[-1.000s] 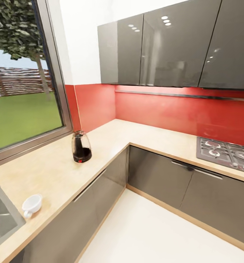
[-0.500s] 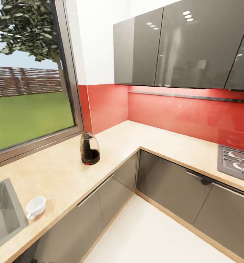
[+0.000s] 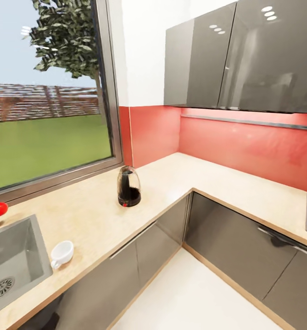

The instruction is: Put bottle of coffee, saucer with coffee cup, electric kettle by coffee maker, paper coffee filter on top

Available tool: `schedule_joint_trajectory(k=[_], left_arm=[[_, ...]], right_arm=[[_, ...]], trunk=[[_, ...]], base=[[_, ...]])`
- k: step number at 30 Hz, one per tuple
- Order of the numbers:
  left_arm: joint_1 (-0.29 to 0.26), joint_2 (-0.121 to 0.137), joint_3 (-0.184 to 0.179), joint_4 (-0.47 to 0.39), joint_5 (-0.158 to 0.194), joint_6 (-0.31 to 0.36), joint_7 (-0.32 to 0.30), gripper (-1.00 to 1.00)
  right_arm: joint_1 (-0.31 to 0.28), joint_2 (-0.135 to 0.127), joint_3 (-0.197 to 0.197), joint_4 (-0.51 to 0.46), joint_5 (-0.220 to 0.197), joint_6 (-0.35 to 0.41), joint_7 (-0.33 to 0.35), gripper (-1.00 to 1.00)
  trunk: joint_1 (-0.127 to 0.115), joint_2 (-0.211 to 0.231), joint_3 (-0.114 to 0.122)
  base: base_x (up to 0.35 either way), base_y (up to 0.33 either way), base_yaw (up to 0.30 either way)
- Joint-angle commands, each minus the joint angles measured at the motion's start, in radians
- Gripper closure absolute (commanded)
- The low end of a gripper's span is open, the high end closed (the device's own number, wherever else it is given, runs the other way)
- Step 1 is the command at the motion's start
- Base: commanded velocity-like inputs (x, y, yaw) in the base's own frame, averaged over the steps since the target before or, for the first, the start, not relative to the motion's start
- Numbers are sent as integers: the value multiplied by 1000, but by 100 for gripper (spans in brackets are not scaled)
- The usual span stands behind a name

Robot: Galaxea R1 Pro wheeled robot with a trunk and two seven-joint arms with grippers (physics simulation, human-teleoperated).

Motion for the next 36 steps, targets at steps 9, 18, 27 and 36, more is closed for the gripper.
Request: schedule_joint_trajectory(k=[9, 18, 27, 36], left_arm=[[-1, 1, 9, 0, -7, 0, -2, -100], [-1, 1, 15, -1, -3, 0, -2, -100], [-1, -1, 15, -1, -3, 0, -2, -100], [-1, 1, 17, -1, -2, -1, -2, -100]], right_arm=[[0, -2, 10, -2, 4, 3, 4, -100], [0, -2, 9, -2, -1, 3, 3, -100], [0, -3, 10, -2, 2, 3, 3, -100], [0, -2, 10, -2, 2, 3, 3, -100]], trunk=[[1, -2, -2], [1, -2, -2], [1, -2, -2], [1, -2, -2]], base=[[208, -205, 22], [171, -230, 0], [170, -231, 66], [161, -234, 267]])
